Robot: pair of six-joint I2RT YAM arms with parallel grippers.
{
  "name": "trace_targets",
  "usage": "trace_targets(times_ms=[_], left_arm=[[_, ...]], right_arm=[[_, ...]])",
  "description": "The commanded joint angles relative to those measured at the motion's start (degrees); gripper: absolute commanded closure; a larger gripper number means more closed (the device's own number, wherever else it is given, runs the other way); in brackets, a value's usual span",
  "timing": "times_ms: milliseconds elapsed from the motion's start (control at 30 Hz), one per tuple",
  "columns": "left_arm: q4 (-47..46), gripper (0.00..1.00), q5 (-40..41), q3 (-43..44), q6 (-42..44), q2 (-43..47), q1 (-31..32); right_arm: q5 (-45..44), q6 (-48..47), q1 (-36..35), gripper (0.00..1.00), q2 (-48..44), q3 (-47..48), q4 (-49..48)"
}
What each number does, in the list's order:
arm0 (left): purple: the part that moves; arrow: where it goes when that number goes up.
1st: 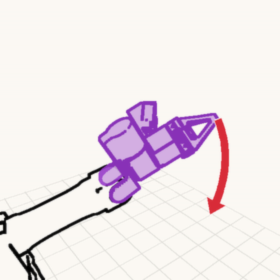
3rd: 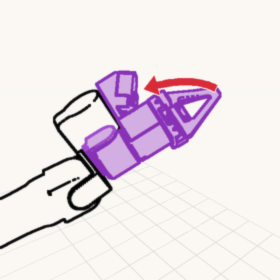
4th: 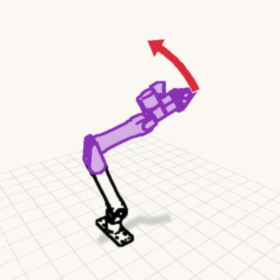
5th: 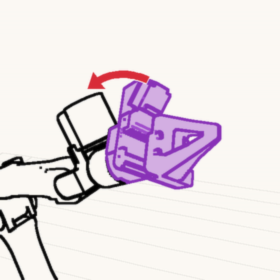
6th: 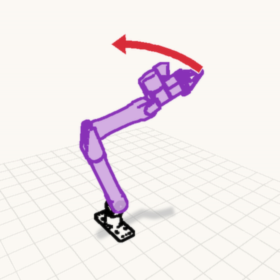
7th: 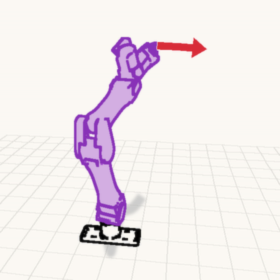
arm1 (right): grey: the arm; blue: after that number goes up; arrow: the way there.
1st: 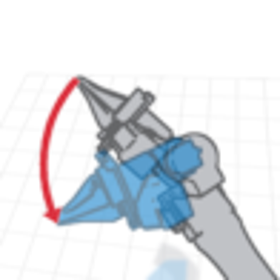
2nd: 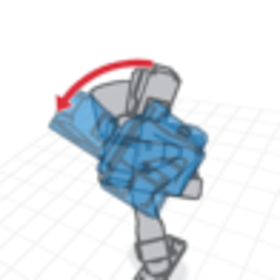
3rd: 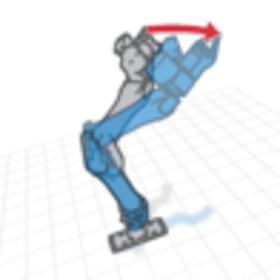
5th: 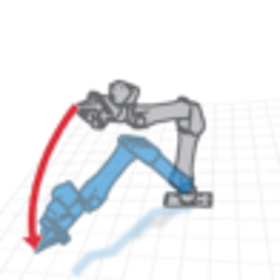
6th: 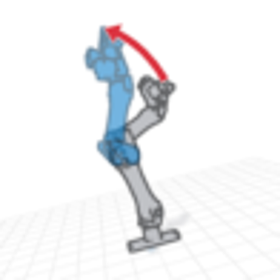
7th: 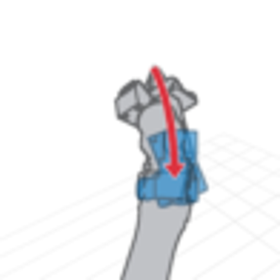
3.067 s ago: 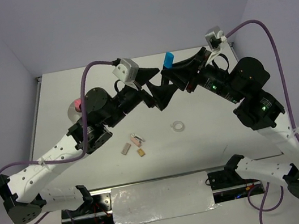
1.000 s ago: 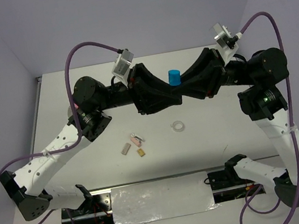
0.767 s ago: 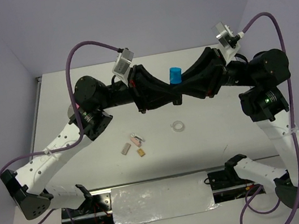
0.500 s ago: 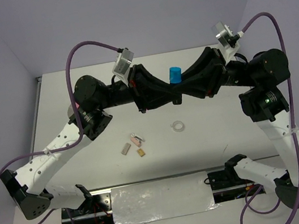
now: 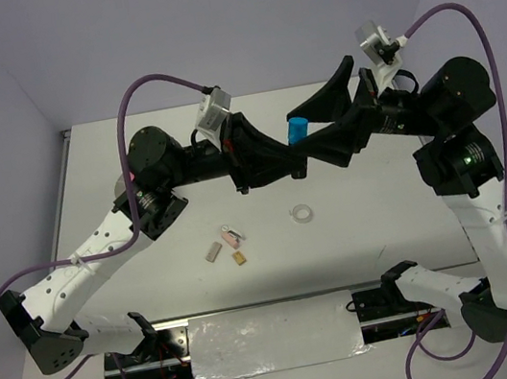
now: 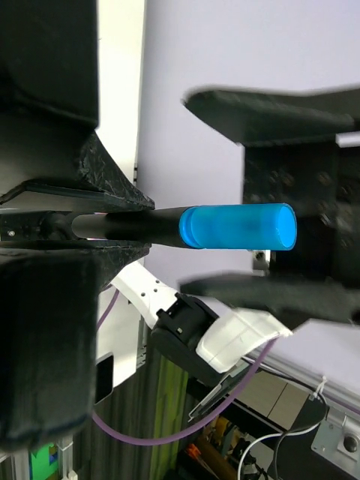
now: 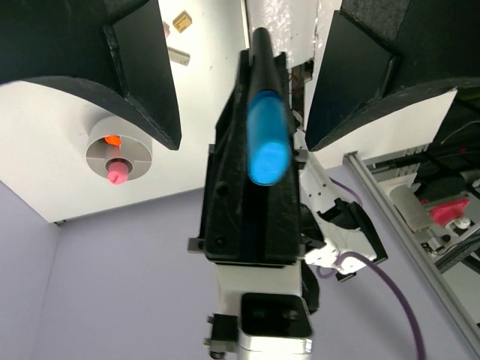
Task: Sort the stationery into containers
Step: Close the pen cap on the pen.
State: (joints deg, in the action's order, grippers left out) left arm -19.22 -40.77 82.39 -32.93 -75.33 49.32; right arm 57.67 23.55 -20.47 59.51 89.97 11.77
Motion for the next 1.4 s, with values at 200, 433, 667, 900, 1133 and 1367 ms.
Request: trace_targets(times_ms=[200, 433, 667, 900, 1133, 1367], left_arm=[[1.03, 1.0, 2.63, 1.11, 3.57, 1.06, 0.34], [1.12, 1.0, 2.54, 0.67, 3.57, 0.8, 0.34], [1.38, 1.0, 2.63, 0.75, 3.75, 0.54, 0.25], [2.08, 1.0, 2.81, 1.72, 4.36, 0.1, 0.25], [5.33, 1.0, 2.28, 5.84, 9.02, -0.34, 0.08], [3.23, 1.0, -0.18, 7.61, 10.34, 0.53, -2.11]], right_arm=[[0.0, -1.14, -0.1, 0.25, 0.35, 6.35, 4.84], [-6.25, -0.87, -0.1, 0.37, 2.28, 8.46, 9.05], [-5.29, -0.87, -0.01, 0.61, 2.98, 8.46, 8.97], [-0.11, -2.02, -0.01, 0.99, 2.63, 5.92, 9.32], [7.97, -0.53, 0.08, 1.0, 2.37, 0.12, 7.41], [15.01, 8.43, 0.08, 1.0, 0.26, -11.11, -3.67]])
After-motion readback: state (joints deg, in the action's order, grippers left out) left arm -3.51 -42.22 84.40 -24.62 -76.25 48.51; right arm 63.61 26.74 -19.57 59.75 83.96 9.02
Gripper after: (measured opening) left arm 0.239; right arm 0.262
